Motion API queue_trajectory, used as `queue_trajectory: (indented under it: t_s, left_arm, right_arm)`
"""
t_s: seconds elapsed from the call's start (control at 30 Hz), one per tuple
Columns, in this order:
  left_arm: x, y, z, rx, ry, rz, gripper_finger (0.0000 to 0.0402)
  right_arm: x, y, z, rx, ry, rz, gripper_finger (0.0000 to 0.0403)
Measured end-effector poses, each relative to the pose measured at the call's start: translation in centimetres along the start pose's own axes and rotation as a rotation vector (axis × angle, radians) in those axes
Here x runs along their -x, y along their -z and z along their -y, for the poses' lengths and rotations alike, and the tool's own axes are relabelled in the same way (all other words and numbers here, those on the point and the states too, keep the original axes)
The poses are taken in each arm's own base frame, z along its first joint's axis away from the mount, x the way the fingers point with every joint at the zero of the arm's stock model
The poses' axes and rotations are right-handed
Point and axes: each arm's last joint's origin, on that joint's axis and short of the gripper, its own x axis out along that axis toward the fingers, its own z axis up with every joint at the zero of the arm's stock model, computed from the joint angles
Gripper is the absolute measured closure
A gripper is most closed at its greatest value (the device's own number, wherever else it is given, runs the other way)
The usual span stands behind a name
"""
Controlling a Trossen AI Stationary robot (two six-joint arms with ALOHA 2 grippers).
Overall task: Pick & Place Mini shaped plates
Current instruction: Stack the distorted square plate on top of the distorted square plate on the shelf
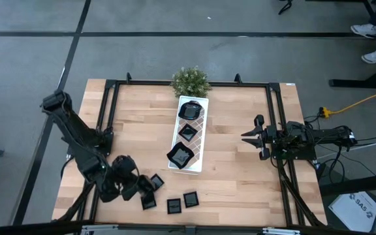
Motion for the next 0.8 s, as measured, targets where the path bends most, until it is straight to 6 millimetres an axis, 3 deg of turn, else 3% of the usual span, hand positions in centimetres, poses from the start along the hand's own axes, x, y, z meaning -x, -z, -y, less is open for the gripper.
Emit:
queue_trajectory:
  t_s: [0.8]
  left_arm:
    - [3.4,-8.3,-0.2,-0.340,0.096,0.495,0.0400]
  right_arm:
    - [0.0,0.0,0.0,0.000,0.000,0.000,0.0318]
